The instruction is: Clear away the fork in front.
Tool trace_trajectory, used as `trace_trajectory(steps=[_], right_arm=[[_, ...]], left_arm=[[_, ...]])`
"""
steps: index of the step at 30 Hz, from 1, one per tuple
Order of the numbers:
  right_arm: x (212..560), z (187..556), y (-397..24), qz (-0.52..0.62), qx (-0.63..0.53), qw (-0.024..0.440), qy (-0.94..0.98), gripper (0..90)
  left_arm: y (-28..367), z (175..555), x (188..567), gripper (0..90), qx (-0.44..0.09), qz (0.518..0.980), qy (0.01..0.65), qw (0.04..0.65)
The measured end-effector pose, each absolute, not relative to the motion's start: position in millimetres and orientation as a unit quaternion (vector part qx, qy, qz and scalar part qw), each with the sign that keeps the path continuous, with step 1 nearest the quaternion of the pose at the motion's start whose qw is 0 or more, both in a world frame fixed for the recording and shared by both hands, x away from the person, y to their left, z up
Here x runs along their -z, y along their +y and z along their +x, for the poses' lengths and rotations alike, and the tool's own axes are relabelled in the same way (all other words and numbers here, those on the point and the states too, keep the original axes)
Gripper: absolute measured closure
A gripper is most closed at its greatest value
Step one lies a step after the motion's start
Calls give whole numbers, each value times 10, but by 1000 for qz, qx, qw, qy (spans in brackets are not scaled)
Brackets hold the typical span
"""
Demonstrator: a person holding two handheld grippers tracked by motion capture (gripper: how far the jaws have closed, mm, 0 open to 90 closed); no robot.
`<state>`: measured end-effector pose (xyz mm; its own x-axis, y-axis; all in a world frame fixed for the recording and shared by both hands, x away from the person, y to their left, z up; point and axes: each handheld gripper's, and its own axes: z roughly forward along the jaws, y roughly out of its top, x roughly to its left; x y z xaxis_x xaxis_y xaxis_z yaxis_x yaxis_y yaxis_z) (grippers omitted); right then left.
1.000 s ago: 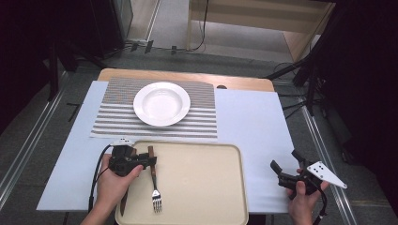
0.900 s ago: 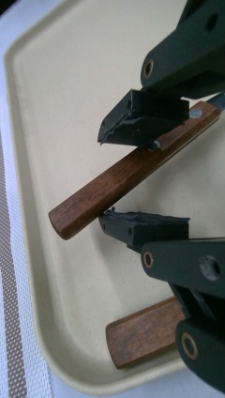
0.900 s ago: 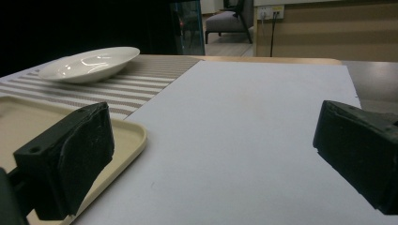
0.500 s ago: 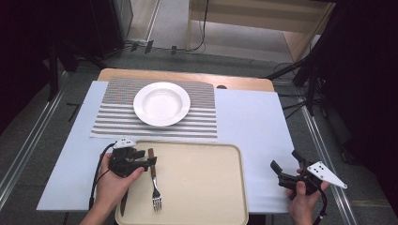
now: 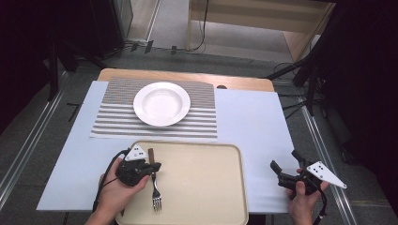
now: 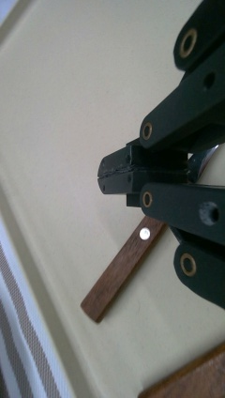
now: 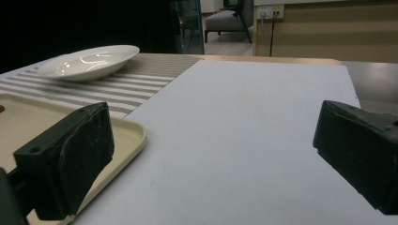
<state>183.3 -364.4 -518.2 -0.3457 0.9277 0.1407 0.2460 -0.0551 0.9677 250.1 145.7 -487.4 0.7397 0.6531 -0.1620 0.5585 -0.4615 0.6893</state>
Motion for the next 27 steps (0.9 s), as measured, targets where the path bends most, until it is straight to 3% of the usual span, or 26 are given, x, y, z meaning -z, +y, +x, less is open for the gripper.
trace_trajectory(steps=[27], right_arm=[[5182, 1831, -3628, 478, -542, 314, 615, 0]], left_arm=[[1639, 2551, 4945, 899, -46, 857, 373, 352]])
